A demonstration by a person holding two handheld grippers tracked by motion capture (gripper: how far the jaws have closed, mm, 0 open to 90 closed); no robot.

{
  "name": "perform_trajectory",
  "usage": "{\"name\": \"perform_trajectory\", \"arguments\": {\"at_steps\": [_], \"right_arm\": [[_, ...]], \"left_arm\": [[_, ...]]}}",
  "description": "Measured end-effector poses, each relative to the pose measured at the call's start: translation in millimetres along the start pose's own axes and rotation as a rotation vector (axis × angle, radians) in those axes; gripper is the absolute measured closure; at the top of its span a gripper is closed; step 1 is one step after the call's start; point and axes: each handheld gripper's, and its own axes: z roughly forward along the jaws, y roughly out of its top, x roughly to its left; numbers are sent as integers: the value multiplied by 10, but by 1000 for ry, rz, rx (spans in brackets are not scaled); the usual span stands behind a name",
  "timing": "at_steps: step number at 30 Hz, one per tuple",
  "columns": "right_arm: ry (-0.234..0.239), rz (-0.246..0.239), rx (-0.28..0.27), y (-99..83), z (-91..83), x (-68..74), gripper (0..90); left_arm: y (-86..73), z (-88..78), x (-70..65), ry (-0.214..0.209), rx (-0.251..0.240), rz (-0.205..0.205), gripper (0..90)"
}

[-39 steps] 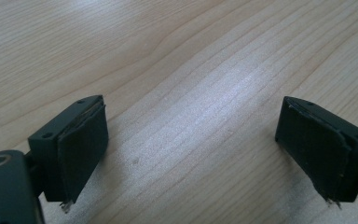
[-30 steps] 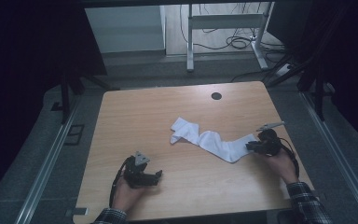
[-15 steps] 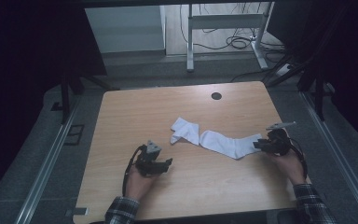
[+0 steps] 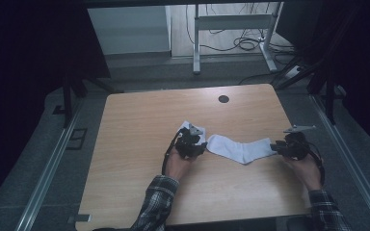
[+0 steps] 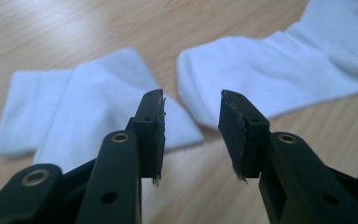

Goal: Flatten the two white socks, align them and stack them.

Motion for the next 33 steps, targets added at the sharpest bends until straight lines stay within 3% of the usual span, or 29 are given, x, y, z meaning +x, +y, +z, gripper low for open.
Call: {"name": "perform_trajectory", "arguments": {"at_steps": [6,12,17,19,22,28,33], "right_arm": [[-3,33,-16,-24,27,-66,597],[-14,11,16,-33,147,-18,562],[17,25,33,-36,169,8,718],[28,37,38,-36,166,17,783],[22,40,48,-30,154,31,803],[18,35,14,-2,41,37,807],[46,36,-37,59,-116,89,807]], "left_arm": [[123,241,-39,37,16,-8,529],[113,432,-71,82,62,-7,494],[77,488,-89,86,80,4,651],[70,488,-99,71,77,6,748],[75,467,-114,59,60,9,833],[144,313,-140,38,8,11,847],[200,61,-143,18,-28,17,848]]}}
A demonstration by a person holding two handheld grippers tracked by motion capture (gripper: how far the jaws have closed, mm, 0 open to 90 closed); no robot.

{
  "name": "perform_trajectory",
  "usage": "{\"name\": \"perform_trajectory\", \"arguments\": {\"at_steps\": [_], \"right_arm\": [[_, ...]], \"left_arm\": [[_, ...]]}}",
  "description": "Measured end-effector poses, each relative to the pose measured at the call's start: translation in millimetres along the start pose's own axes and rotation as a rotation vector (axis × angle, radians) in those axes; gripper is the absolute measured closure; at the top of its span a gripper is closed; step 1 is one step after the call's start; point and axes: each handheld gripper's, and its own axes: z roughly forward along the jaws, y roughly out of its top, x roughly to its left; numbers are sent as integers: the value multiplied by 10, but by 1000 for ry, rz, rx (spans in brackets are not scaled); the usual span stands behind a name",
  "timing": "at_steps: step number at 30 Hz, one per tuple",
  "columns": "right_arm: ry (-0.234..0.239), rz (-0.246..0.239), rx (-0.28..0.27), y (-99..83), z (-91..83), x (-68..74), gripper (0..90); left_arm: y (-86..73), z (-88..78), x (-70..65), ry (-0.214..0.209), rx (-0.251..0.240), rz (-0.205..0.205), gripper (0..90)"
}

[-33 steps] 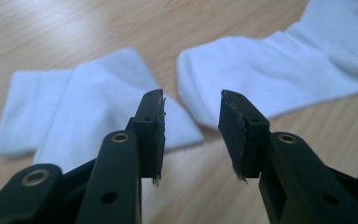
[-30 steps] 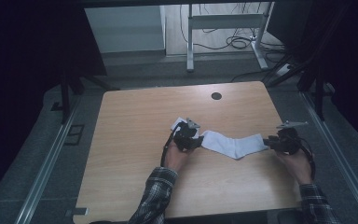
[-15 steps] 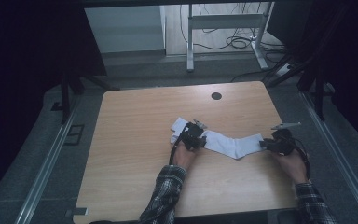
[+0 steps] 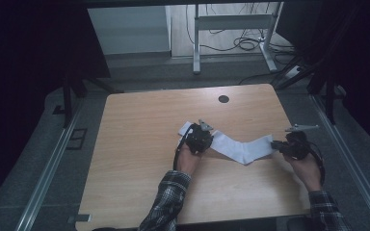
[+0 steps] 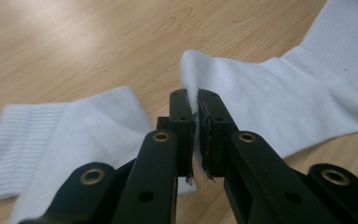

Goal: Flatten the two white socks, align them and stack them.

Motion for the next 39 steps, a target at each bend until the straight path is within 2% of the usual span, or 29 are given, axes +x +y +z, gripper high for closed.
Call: {"name": "perform_trajectory", "arguments": {"at_steps": [5,7,10,19,22,24,28,30,34,39], "right_arm": [[35,-33,-24,69,-51,168,807],[54,-50,-21,93,-40,256,807],[89,-70,-22,129,-17,406,806],[188,-139,8,173,143,851,805],[205,-171,28,174,222,996,803],[205,-188,47,157,293,1072,801],[201,-195,106,84,438,1101,785],[188,-203,127,42,493,1094,763],[179,-193,102,62,442,1064,707],[154,-179,70,80,374,958,678]], "left_arm": [[-49,-312,35,7,-12,9,848],[-112,-451,68,19,-7,16,848],[-218,-602,119,29,-5,5,848],[-709,-1000,296,55,26,-44,846],[-883,-1068,315,65,32,-61,845],[-1004,-1072,328,70,53,-71,845],[-1200,-964,351,53,105,-103,835],[-1272,-911,383,45,120,-123,782],[-1192,-956,484,58,79,-154,666],[-892,-970,625,91,38,-150,641]]}}
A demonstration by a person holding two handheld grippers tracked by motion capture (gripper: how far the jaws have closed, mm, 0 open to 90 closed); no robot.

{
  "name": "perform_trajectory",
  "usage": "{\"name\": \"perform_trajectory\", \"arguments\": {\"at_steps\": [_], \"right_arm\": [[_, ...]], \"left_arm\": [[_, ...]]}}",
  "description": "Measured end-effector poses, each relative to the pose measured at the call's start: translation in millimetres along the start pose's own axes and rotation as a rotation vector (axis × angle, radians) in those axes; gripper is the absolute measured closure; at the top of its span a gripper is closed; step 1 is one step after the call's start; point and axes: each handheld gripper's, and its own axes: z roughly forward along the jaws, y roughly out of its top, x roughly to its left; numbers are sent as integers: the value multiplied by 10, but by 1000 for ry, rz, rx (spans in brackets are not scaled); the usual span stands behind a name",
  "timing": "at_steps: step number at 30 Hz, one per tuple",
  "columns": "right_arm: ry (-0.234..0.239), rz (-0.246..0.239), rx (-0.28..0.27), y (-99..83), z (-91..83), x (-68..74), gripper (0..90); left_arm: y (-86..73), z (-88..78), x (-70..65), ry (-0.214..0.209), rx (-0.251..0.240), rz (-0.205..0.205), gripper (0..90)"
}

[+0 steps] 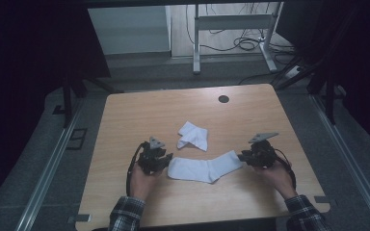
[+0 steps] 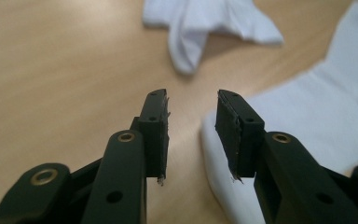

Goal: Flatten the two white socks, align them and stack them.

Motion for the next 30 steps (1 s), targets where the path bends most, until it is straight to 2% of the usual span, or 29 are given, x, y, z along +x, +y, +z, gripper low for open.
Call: {"name": "perform_trajectory", "arguments": {"at_steps": [4,9,14,17,20,26,30], "right_arm": [[-17,19,-7,-38,-40,-92,661],[-23,37,-9,-95,-67,-185,651],[-25,37,-14,-106,-78,-204,645],[-26,36,-12,-115,-80,-214,642],[-25,38,-13,-124,-82,-230,638],[-27,36,-20,-124,-97,-234,635],[-27,29,-24,-114,-97,-220,631]], "left_arm": [[195,110,55,28,-3,16,641],[361,378,153,58,6,17,672],[448,603,227,63,6,-8,686],[461,712,237,45,12,-27,682],[452,786,215,27,27,-25,661],[417,868,137,1,55,2,634],[384,918,103,-3,72,16,625]]}}
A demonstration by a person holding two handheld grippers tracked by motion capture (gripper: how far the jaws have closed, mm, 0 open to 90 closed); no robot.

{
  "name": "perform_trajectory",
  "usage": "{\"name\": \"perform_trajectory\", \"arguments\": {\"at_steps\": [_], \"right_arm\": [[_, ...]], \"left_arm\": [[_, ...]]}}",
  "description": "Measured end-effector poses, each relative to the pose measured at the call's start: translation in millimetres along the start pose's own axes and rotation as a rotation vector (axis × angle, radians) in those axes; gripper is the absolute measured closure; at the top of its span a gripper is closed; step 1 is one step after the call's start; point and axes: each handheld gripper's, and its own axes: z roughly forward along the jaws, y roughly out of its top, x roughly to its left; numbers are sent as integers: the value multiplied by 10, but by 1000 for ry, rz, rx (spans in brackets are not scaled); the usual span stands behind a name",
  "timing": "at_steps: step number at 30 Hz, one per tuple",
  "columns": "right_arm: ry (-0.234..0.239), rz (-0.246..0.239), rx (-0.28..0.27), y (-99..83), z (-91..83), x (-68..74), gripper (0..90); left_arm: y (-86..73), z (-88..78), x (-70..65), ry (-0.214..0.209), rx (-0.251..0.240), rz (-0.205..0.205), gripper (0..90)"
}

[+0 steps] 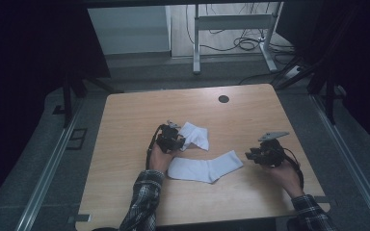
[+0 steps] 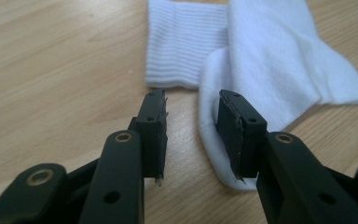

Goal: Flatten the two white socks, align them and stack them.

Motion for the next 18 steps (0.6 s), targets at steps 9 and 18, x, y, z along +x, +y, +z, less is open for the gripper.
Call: {"name": "perform_trajectory", "arguments": {"at_steps": [9,18], "right_arm": [[2,1,-13,32,1,15,619],[29,1,-23,141,34,51,608]], "left_arm": [[-21,19,-40,-66,0,-30,838],[79,-157,-45,-51,-49,-31,854]]}}
